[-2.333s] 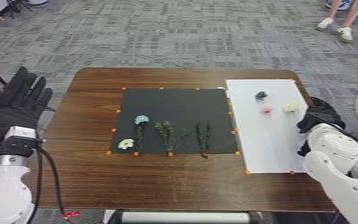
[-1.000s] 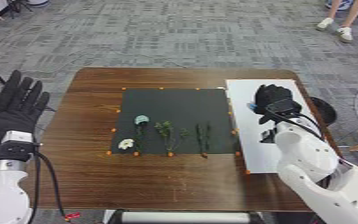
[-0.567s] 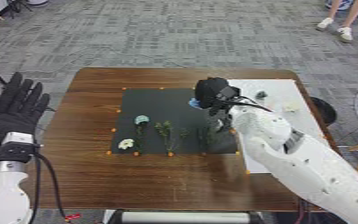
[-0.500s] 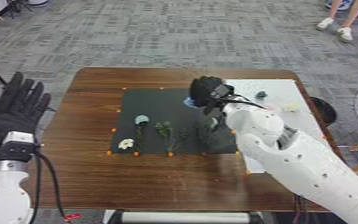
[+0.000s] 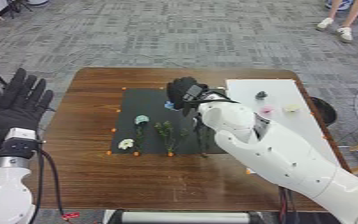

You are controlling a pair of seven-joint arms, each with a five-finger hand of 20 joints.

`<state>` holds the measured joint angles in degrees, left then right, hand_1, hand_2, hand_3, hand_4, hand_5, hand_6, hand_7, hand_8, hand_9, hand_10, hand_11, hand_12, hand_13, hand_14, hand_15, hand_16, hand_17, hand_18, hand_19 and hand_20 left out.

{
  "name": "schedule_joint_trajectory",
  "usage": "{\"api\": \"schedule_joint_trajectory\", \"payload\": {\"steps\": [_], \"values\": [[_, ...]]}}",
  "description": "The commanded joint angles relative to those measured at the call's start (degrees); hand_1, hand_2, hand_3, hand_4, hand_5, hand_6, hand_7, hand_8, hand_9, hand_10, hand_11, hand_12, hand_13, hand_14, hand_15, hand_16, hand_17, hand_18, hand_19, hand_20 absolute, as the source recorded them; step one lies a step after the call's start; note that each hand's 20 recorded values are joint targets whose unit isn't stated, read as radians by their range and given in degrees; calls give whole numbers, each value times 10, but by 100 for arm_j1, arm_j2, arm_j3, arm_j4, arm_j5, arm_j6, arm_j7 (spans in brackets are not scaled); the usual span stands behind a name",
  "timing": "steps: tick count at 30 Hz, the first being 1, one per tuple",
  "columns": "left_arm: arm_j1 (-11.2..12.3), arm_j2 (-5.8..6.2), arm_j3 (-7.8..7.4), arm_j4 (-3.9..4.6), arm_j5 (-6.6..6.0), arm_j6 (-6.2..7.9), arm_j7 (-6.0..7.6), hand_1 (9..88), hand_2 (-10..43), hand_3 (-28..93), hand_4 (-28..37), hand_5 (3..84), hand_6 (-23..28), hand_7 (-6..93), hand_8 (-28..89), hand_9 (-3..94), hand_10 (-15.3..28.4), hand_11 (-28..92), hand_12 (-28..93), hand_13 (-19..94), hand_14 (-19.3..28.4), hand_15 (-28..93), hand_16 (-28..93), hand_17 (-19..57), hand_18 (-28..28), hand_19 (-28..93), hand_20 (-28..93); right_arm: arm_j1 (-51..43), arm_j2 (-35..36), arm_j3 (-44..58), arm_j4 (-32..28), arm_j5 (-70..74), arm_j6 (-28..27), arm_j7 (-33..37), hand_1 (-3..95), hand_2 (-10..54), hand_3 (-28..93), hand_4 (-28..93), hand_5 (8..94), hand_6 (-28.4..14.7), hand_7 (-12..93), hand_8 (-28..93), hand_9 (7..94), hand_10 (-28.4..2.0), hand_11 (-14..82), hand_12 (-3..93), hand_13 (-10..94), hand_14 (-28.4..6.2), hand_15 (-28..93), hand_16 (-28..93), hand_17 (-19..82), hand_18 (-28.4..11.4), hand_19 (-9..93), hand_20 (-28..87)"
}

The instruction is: Arrange flowers

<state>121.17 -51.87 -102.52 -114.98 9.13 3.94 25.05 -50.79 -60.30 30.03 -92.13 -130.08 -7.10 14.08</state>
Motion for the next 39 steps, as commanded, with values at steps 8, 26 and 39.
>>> {"api": "schedule_joint_trajectory", "payload": {"steps": [8, 26, 39], "values": [[-94, 20, 111, 50, 23, 41, -45, 216, 141, 691, -283, 378, 53, 66, -76, 294, 119, 124, 97, 223, 101, 142, -28, -39, 101, 171, 108, 278, -576, -672, 674, -707, 321, -43, 573, -95, 742, -283, 745, 10, 394, 73, 807, -75, 111, 421, 714, -77, 729, 376, 320, -211, 750, 346], [-197, 11, 158, 117, -20, 191, 52, 213, 141, 697, -283, 383, 57, 65, -74, 294, 118, 122, 96, 207, 94, 130, -30, -40, 101, 174, 107, 160, -378, -730, 634, -1661, 334, -596, 568, -95, 748, -283, 732, 12, 404, 61, 788, -76, 104, 409, 699, -75, 722, 397, 304, -210, 738, 354], [148, 51, 13, -195, -142, 473, 235, 214, 143, 712, -283, 393, 60, 72, -77, 294, 121, 130, 95, 171, 73, 104, -28, -40, 96, 173, 107, 101, -150, -875, 224, -1389, 404, 28, 545, -95, 759, -283, 688, 3, 319, -10, 717, -95, 149, 302, 681, -57, 635, 443, 271, -216, 705, 341]]}}
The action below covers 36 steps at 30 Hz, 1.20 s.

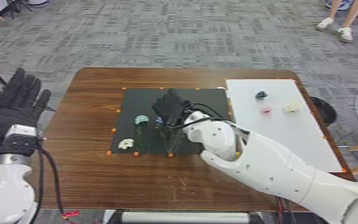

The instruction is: Arrange flowers

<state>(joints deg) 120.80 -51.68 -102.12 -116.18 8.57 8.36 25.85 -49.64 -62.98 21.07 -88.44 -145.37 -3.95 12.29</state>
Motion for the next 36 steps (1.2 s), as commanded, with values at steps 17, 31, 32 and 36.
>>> {"api": "schedule_joint_trajectory", "payload": {"steps": [17, 31, 32, 36], "values": [[132, 35, -1, -18, -86, 19, 124, 218, 138, 715, -283, 393, 63, 75, -76, 286, 118, 128, 95, 159, 72, 95, -19, -40, 93, 170, 109, -8, 36, 108, -207, 243, 180, 361, 473, -95, 815, -283, 629, -7, 219, -133, 639, -137, 216, 189, 668, -75, 660, 407, 266, -221, 715, 331], [111, 52, 17, 3, -37, -89, 56, 218, 138, 715, -283, 395, 63, 79, -76, 289, 119, 134, 98, 182, 91, 118, -15, -41, 98, 176, 108, -166, -204, 792, -424, 553, -1247, -612, 369, 62, 864, -210, 557, 18, 193, -139, 528, -144, 198, 185, 533, -142, 782, 345, 188, -223, 689, 332], [368, 33, -132, -161, -40, -106, 83, 218, 139, 715, -283, 395, 63, 79, -76, 290, 119, 135, 98, 185, 94, 123, -14, -42, 99, 180, 110, -201, -80, 705, -692, 596, -1326, -446, 372, 63, 866, -208, 558, 21, 193, -138, 525, -141, 198, 184, 531, -141, 786, 346, 185, -224, 688, 333], [244, 59, -69, -96, -32, -75, 46, 218, 139, 715, -283, 396, 64, 79, -76, 292, 120, 135, 98, 187, 96, 133, -15, -42, 101, 185, 113, -215, -67, 701, -721, 608, -1297, -465, 374, 61, 869, -204, 561, 26, 196, -141, 502, -145, 194, 182, 522, -144, 796, 355, 176, -224, 684, 335]]}}
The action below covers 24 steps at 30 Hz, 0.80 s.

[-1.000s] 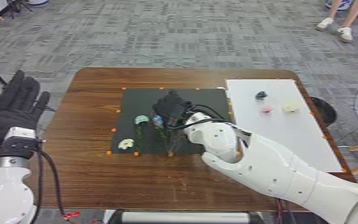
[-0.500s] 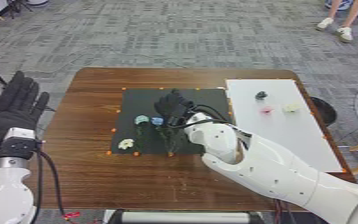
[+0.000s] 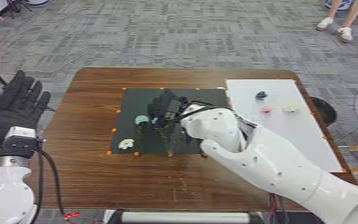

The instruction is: Arrange flowers

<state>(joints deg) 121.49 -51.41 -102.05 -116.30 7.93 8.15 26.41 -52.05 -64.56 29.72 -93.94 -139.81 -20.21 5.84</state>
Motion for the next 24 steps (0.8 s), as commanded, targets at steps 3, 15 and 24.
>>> {"api": "schedule_joint_trajectory", "payload": {"steps": [3, 15, 24], "values": [[111, 27, -37, -33, 39, -78, -34, 219, 139, 713, -283, 397, 64, 78, -76, 293, 120, 136, 99, 189, 96, 134, -18, -42, 101, 185, 113, 36, 71, -176, -186, -70, 191, 129, 365, 65, 873, -202, 548, 26, 194, -142, 484, -149, 189, 181, 519, -148, 804, 353, 175, -225, 684, 337], [106, 30, -15, -2, 29, -151, 24, 217, 139, 716, -283, 399, 65, 79, -76, 297, 121, 137, 99, 200, 99, 142, -23, -41, 102, 185, 112, 143, 86, -295, -225, -281, -180, 366, 340, 72, 856, -197, 620, 11, 181, -141, 466, -162, 167, 174, 505, -164, 821, 292, 170, -236, 681, 348], [193, 5, -58, -45, 16, -182, 46, 218, 139, 715, -283, 398, 64, 80, -76, 297, 120, 137, 99, 202, 100, 143, -24, -41, 101, 182, 112, 205, 9, -304, -67, -392, -165, 518, 336, 63, 852, -196, 624, -28, 148, -127, 473, -174, 164, 172, 509, -169, 819, 283, 177, -243, 687, 352]]}}
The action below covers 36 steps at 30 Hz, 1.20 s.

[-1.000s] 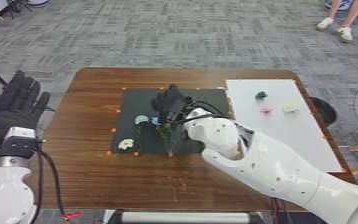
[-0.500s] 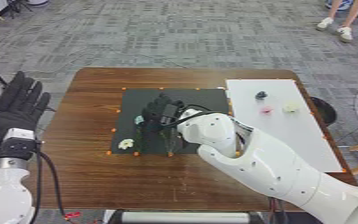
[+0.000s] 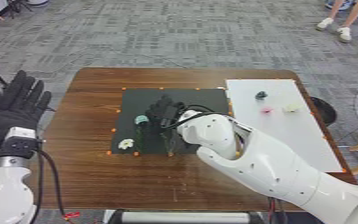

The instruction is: Arrange flowers

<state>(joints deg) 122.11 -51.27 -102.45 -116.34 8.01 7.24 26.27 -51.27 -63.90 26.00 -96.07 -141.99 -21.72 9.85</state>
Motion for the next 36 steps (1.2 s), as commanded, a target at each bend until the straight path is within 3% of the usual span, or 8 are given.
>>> {"api": "schedule_joint_trajectory", "payload": {"steps": [1, 8, 12, 15, 21, 24, 35, 36], "values": [[78, -3, 8, -8, -5, -74, 47, 218, 139, 715, -283, 398, 64, 80, -76, 297, 120, 137, 99, 202, 100, 144, -24, -41, 101, 182, 112, 127, -81, 88, 192, -219, -38, 88, 336, 61, 850, -197, 623, -32, 145, -126, 473, -175, 164, 171, 510, -170, 819, 283, 177, -244, 688, 352], [43, -13, -6, 37, -6, -68, 45, 218, 139, 715, -283, 399, 65, 80, -77, 297, 121, 137, 100, 202, 100, 144, -24, -40, 101, 182, 113, 13, -109, 223, 184, -142, 77, 29, 337, 57, 846, -200, 628, -26, 152, -114, 473, -177, 164, 171, 512, -171, 814, 281, 180, -247, 690, 352], [79, -36, -44, 48, -32, -41, 74, 217, 139, 716, -283, 399, 64, 80, -76, 297, 121, 137, 100, 202, 101, 144, -23, -40, 102, 182, 113, -37, -104, 294, 59, 104, 73, 76, 385, 7, 822, -220, 644, -6, 252, -22, 472, -178, 162, 171, 518, -165, 812, 280, 184, -244, 690, 350], [141, -35, -82, 14, -28, -60, 86, 217, 139, 716, -283, 399, 65, 79, -77, 297, 120, 137, 100, 203, 101, 144, -24, -40, 102, 182, 113, -88, -47, 350, -102, 243, 13, 133, 397, -9, 817, -220, 650, -2, 266, -16, 470, -179, 159, 170, 521, -164, 812, 283, 185, -243, 689, 349], [422, -75, -217, -154, -34, -73, 163, 217, 138, 717, -283, 399, 65, 80, -76, 297, 121, 137, 100, 203, 102, 145, -23, -40, 102, 182, 113, -239, 40, 532, -509, 440, -122, 353, 395, -35, 823, -222, 653, -3, 282, -8, 466, -180, 156, 168, 520, -165, 809, 287, 184, -243, 685, 345], [258, -71, -159, -25, -35, -29, 120, 217, 138, 716, -283, 399, 65, 81, -76, 297, 121, 137, 100, 204, 102, 145, -23, -40, 102, 182, 113, -255, -85, 666, -410, 425, -114, 257, 395, -46, 817, -222, 656, -14, 303, 18, 465, -182, 153, 168, 519, -167, 808, 287, 184, -242, 685, 344], [224, -39, -88, -8, -55, -71, 258, 218, 138, 714, -283, 399, 65, 79, -76, 297, 121, 137, 100, 204, 103, 146, -23, -40, 102, 183, 113, -674, 117, 1412, -915, 944, 23, 585, 390, -56, 784, -211, 602, -15, 476, 127, 464, -190, 150, 171, 524, -167, 807, 285, 186, -246, 691, 346], [210, -112, -195, 1, -28, -94, 138, 218, 138, 712, -283, 399, 65, 79, -76, 297, 121, 137, 100, 204, 103, 146, -23, -40, 102, 182, 113, -688, 118, 1515, -963, 1015, 57, 695, 388, -55, 782, -213, 583, -22, 488, 112, 465, -192, 150, 171, 524, -167, 802, 284, 186, -246, 692, 345]]}}
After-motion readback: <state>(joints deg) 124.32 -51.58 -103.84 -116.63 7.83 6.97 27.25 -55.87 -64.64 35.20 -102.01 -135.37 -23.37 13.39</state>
